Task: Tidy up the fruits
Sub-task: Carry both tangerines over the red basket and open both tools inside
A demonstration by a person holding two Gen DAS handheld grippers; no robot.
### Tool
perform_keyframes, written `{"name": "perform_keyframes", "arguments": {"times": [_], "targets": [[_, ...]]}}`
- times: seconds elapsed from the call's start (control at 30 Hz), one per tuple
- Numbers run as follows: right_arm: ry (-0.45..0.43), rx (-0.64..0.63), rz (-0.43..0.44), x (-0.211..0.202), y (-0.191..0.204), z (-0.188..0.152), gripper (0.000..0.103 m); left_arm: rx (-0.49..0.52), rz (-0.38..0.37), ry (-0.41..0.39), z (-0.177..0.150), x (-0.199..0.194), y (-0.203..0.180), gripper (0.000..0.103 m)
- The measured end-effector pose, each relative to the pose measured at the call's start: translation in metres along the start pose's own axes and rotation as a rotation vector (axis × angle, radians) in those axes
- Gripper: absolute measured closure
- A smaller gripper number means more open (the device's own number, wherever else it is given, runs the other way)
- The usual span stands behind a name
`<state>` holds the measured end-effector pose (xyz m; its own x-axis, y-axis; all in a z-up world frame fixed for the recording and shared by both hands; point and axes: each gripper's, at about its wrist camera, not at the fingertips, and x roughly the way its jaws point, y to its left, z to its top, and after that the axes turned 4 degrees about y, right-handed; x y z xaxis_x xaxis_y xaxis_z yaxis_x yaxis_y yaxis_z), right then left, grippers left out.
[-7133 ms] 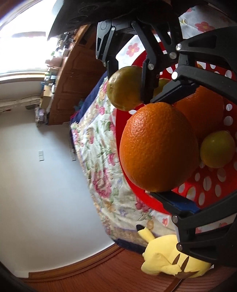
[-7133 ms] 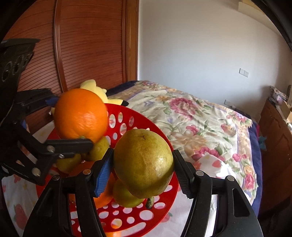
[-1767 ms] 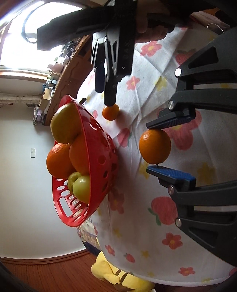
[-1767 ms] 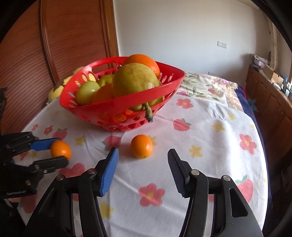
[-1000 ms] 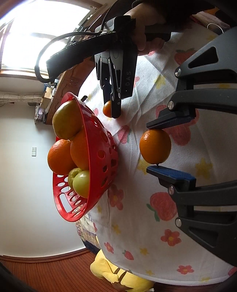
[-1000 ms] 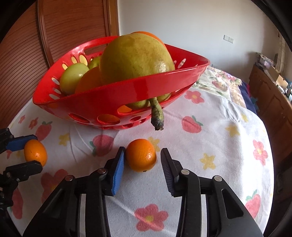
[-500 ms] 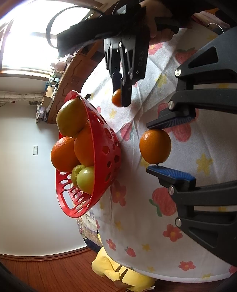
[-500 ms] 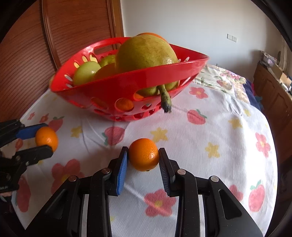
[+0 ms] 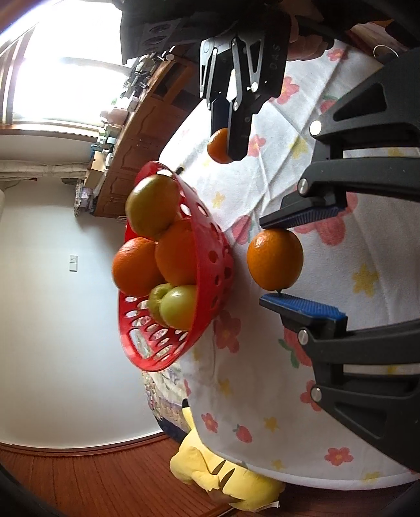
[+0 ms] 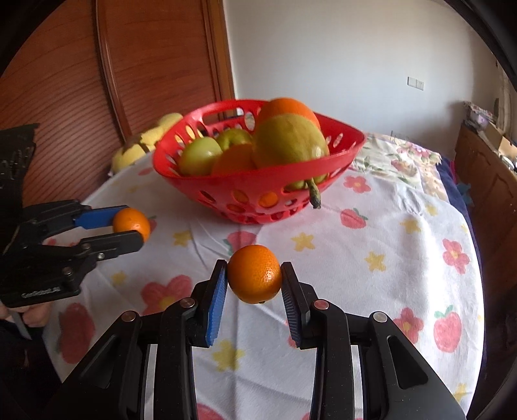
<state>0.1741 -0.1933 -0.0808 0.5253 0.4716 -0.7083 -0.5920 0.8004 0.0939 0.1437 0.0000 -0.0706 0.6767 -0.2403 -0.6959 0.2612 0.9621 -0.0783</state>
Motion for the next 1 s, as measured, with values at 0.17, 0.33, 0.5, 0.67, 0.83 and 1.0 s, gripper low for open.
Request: {"name": "perform_keyframes", "arguments": {"times": [0.17,0.33,0.5,0.67,0.83,1.0], "targets": [[-0.048,0.004,0.008,-0.019,0.002,0.007,0.07,0.016,-0.002,-0.046,0.014,-0.015,-0.001,0.064],[-0.103,-0.01,-0.002,-0.038,0.0,0.025,0.07,0.027,0.003,-0.088,0.034,-0.024,0.004,0.064],[-0.149,-0.035,-0.02,-0.049,-0.007,0.054,0.07,0.037,0.025,-0.118,0.06,-0.022,0.015,0.064],[-0.179,-0.055,-0.028,-0.047,-0.017,0.082,0.07,0.039,0.056,-0.138,0.084,-0.012,0.023,0.064],[-0.171,-0.069,-0.036,-0.027,-0.03,0.105,0.07,0.031,0.08,-0.15,0.105,0.004,0.032,0.064],[-0.152,-0.071,-0.023,-0.002,-0.044,0.12,0.07,0.027,0.11,-0.17,0.124,0.017,0.039,0.064]]}}
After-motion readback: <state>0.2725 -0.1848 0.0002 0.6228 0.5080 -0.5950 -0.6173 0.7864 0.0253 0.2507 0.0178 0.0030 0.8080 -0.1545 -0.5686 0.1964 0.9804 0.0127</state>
